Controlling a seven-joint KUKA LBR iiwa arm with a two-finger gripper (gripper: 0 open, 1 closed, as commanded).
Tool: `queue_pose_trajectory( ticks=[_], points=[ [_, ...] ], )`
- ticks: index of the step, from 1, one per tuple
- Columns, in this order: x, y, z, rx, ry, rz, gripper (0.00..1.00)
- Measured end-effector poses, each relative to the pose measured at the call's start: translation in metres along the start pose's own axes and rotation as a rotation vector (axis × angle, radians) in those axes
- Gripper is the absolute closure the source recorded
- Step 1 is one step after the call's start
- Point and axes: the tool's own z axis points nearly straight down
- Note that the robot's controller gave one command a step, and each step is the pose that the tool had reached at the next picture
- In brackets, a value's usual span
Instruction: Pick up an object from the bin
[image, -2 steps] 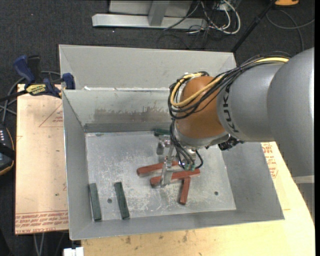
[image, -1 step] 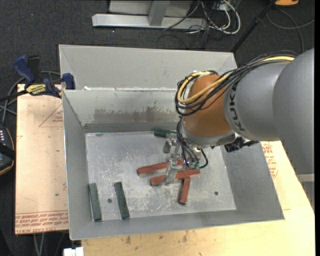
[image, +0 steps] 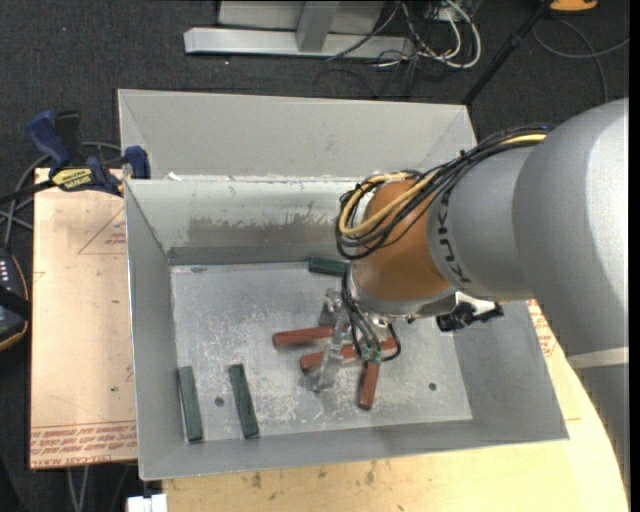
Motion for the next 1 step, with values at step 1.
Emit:
queue_pose_trajectory(
  ticks=[1],
  points=[
    [-0.0003,0.0006,0.0,-0.001,-0.003,-0.001,0.0]
  ],
)
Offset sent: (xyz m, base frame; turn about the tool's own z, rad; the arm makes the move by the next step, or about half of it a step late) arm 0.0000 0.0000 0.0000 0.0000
